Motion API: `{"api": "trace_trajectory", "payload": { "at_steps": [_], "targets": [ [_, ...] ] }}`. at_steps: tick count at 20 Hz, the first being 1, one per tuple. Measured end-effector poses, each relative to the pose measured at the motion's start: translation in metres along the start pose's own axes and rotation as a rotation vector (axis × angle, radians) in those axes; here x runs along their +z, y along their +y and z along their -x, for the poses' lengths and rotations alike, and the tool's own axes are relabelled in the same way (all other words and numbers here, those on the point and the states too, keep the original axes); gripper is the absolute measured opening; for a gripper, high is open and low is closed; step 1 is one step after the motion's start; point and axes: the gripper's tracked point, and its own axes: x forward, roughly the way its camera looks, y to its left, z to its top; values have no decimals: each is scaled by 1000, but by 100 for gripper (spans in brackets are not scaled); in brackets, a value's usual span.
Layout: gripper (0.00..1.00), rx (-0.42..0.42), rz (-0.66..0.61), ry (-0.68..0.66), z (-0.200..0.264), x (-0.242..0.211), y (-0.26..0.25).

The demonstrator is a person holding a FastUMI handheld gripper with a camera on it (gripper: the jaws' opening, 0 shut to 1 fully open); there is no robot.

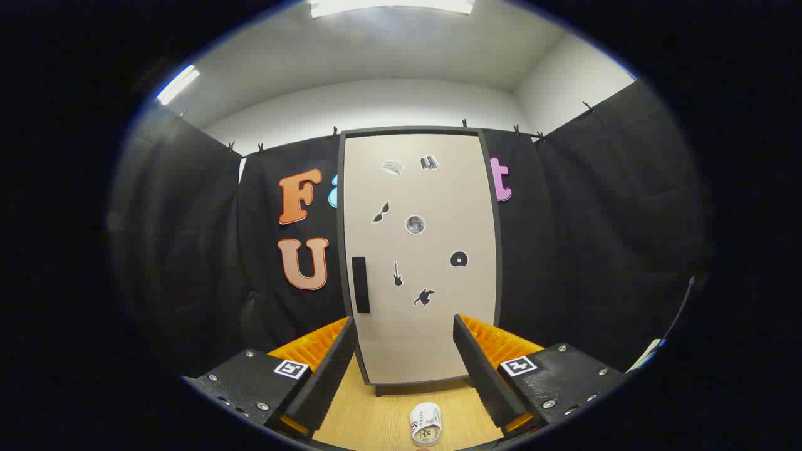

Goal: Open the shoe cabinet door, grab the shoes and put them into the shoe cabinet, then close the shoe cabinet door.

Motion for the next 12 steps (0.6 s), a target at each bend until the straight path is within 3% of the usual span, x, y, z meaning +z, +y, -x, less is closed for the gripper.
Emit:
{"api": "trace_trajectory", "payload": {
  "at_steps": [12],
  "targets": [
    [96, 5, 12, 8, -7, -3, 3]
  ]
}}
